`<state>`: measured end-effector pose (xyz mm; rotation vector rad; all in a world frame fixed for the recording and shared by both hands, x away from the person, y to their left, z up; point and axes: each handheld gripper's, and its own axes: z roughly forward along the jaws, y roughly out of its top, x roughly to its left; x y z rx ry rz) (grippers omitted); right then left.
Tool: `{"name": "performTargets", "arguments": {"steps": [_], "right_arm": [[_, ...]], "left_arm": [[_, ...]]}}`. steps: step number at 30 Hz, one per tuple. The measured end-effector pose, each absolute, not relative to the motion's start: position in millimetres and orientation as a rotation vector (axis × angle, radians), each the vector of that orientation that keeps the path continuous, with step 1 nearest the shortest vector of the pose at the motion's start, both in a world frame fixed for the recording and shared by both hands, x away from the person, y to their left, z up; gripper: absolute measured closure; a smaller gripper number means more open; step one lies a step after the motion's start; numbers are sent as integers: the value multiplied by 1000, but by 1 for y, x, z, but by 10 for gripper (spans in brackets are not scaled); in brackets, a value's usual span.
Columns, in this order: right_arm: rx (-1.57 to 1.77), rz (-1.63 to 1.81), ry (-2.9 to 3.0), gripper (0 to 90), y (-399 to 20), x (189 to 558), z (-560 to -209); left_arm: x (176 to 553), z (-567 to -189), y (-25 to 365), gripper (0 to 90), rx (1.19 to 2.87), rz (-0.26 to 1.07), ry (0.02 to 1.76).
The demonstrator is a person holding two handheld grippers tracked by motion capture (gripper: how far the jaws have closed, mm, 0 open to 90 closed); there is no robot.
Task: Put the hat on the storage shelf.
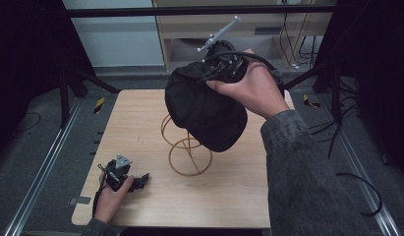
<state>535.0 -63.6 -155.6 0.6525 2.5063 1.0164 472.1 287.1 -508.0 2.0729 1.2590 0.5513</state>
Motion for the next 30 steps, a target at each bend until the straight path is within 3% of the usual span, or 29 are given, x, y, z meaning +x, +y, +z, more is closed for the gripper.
{"name": "performTargets", "arguments": {"steps": [30], "right_arm": [[630, 878, 2598, 784, -16, 550, -162]], "left_arm": [[472, -508, 287, 0, 2068, 549, 1259]]}}
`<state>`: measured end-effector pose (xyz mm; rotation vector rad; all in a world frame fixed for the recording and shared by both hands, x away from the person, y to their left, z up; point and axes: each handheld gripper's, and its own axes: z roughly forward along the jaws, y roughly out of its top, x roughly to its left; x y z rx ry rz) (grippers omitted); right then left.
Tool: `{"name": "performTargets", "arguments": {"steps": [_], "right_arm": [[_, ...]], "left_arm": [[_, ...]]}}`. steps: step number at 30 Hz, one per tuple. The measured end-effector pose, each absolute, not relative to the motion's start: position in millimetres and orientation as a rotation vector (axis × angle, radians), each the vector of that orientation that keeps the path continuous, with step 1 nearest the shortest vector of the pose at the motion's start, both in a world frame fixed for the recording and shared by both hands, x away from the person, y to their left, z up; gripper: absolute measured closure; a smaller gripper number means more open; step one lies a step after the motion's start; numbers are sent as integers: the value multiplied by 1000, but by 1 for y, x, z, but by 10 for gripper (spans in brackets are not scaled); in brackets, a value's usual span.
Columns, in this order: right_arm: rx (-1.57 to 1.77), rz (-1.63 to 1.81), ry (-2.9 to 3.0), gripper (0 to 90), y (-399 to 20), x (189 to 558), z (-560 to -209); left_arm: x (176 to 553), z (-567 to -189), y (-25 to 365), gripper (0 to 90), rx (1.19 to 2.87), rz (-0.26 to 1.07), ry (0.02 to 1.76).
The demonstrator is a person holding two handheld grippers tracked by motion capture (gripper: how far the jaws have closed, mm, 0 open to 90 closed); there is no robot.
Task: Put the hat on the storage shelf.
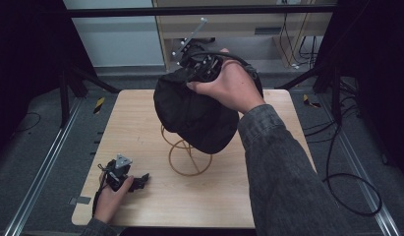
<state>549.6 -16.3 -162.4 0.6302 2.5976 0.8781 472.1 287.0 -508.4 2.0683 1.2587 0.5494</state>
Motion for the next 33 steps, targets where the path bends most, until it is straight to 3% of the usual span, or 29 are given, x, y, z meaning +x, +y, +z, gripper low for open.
{"name": "performTargets", "arguments": {"steps": [33], "right_arm": [[729, 684, 2751, 769, 24, 584, -219]], "left_arm": [[472, -508, 287, 0, 2066, 547, 1261]]}}
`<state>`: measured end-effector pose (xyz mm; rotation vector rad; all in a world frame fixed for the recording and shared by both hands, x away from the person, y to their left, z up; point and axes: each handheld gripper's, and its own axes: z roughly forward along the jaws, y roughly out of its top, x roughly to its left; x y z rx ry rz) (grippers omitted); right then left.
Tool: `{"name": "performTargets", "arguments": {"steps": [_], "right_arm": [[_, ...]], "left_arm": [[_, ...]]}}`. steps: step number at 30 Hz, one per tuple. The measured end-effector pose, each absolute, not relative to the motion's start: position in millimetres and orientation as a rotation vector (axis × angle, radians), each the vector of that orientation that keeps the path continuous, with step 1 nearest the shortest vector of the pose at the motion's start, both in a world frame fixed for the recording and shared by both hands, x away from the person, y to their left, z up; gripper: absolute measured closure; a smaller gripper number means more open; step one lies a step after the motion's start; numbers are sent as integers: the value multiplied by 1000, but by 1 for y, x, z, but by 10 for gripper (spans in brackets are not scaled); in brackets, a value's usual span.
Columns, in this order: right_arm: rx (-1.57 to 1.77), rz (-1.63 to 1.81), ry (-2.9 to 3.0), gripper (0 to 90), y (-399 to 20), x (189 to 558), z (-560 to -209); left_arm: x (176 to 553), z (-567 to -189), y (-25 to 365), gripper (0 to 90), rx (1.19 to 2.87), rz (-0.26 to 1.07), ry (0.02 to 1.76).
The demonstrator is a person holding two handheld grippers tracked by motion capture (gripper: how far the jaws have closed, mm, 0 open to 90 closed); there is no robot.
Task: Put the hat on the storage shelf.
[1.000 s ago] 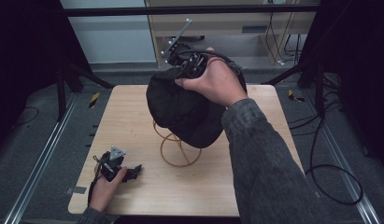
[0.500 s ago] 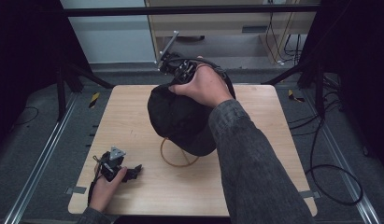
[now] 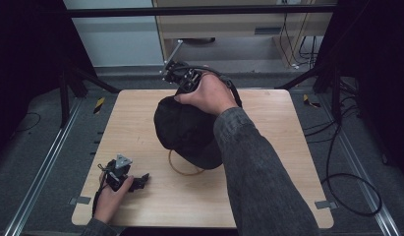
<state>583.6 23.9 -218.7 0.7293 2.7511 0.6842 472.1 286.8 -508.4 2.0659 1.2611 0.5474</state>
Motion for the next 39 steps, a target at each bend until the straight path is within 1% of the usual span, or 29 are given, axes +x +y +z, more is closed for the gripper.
{"name": "performTargets", "arguments": {"steps": [8, 16, 20, 25, 30, 39], "right_arm": [[720, 685, 2755, 748, 26, 583, -222], [749, 706, 2734, 656, 20, 582, -223], [762, 718, 2730, 626, 19, 582, -223], [744, 715, 2736, 615, 17, 580, -222], [752, 715, 2730, 560, 15, 578, -223], [756, 748, 2711, 494, 8, 572, -220]], "left_arm": [[472, -508, 287, 0, 2066, 547, 1261], [472, -508, 287, 0, 2069, 546, 1260], [472, -508, 287, 0, 2069, 546, 1260], [472, -508, 287, 0, 2070, 546, 1259], [472, -508, 287, 0, 2070, 547, 1259], [472, -508, 287, 0, 2071, 545, 1258]]}}
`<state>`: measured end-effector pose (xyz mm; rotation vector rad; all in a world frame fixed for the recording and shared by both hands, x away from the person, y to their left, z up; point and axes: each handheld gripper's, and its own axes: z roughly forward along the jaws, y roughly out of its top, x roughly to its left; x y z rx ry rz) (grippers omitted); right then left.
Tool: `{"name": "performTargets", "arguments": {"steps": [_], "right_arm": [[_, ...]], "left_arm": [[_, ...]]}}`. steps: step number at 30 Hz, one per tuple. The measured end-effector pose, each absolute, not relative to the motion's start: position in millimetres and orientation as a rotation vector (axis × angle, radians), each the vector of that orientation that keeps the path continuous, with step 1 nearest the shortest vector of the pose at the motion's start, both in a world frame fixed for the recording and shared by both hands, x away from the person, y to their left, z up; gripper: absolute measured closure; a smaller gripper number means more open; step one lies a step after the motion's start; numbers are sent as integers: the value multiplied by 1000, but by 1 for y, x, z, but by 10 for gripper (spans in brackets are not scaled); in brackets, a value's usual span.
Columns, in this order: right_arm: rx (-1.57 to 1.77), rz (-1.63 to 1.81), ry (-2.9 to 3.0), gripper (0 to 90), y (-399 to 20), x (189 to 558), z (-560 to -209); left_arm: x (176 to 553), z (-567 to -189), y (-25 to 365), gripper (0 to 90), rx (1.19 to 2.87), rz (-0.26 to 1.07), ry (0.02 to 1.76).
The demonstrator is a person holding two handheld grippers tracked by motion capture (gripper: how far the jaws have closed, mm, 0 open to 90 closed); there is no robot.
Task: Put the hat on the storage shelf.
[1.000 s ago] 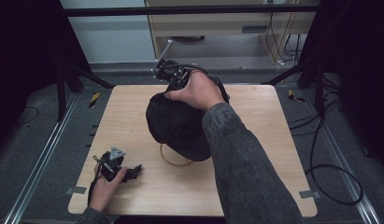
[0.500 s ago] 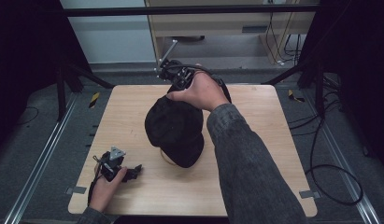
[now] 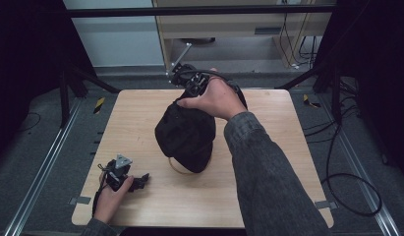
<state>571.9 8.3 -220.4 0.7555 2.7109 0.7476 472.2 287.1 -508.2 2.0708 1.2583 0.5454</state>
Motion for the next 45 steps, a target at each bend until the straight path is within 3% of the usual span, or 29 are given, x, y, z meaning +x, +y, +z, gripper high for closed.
{"name": "performTargets", "arguments": {"steps": [20, 33, 45], "right_arm": [[818, 847, 2594, 311, -39, 554, -217], [896, 888, 2450, 134, -79, 543, -230], [964, 935, 2338, 95, -110, 534, -239]], "left_arm": [[472, -508, 287, 0, 2069, 546, 1255], [473, -508, 287, 0, 2069, 546, 1255], [473, -508, 287, 0, 2071, 547, 1254]]}}
